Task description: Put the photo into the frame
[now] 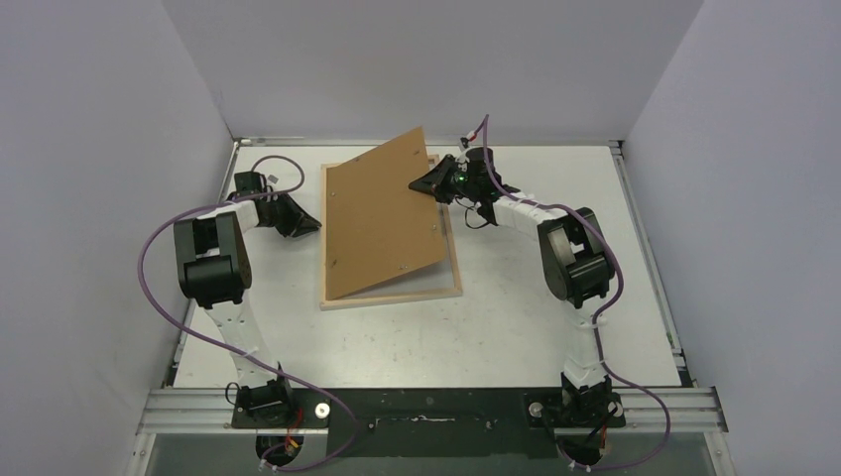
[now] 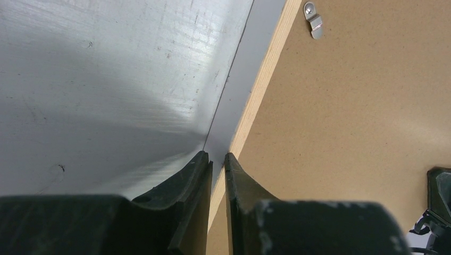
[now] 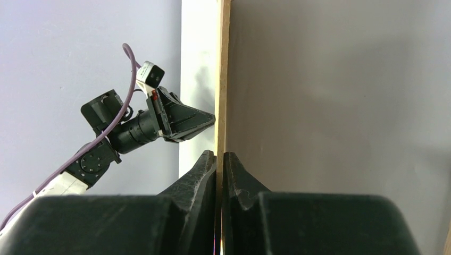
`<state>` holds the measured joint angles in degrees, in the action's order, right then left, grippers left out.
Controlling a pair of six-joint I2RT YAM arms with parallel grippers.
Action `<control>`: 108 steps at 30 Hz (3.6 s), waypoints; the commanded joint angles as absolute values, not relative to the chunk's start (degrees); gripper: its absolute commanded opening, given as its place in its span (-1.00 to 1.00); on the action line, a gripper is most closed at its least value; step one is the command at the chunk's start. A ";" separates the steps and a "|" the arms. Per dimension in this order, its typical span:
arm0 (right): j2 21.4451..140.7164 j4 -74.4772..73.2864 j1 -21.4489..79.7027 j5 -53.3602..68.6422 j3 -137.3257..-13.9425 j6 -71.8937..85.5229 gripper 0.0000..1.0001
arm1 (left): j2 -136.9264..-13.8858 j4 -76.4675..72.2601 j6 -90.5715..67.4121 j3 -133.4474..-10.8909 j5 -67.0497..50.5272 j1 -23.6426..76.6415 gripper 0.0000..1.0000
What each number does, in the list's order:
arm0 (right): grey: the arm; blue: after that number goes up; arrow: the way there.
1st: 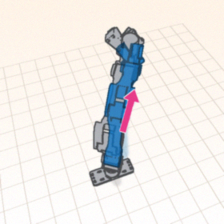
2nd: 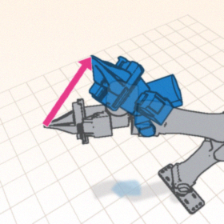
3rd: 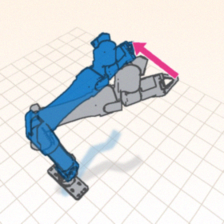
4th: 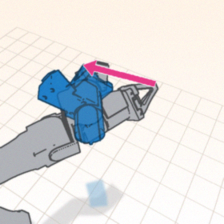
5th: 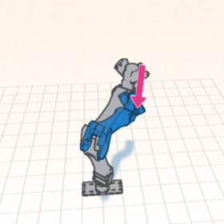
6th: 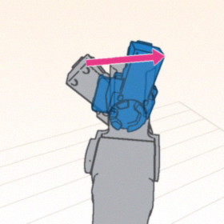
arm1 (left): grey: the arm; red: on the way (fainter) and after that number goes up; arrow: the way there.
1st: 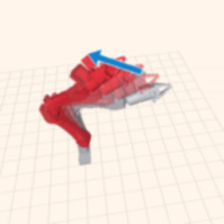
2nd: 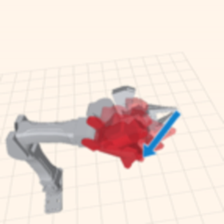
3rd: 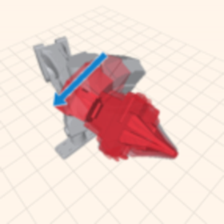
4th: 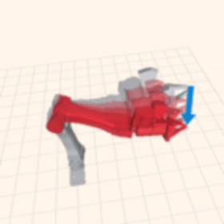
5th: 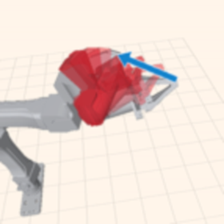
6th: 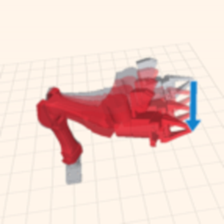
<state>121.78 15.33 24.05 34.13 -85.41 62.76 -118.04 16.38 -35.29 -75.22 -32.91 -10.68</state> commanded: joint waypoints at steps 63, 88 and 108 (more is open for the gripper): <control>126.80 0.90 24.26 35.60 -93.80 50.39 0.17 | -121.39 21.50 -32.37 -79.18 -34.36 -11.29 -0.73; 125.01 -30.01 25.05 19.08 -105.29 37.75 0.36 | -121.11 22.50 -32.30 -79.54 -34.37 -11.29 -0.73; 125.54 -29.83 26.22 20.84 -104.44 41.04 0.14 | -121.73 23.11 -32.34 -80.25 -34.44 -11.34 -0.72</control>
<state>127.94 -29.87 24.84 19.07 -103.20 39.27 -120.25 20.80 -33.82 -78.81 -35.03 -11.29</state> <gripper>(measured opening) 0.577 0.139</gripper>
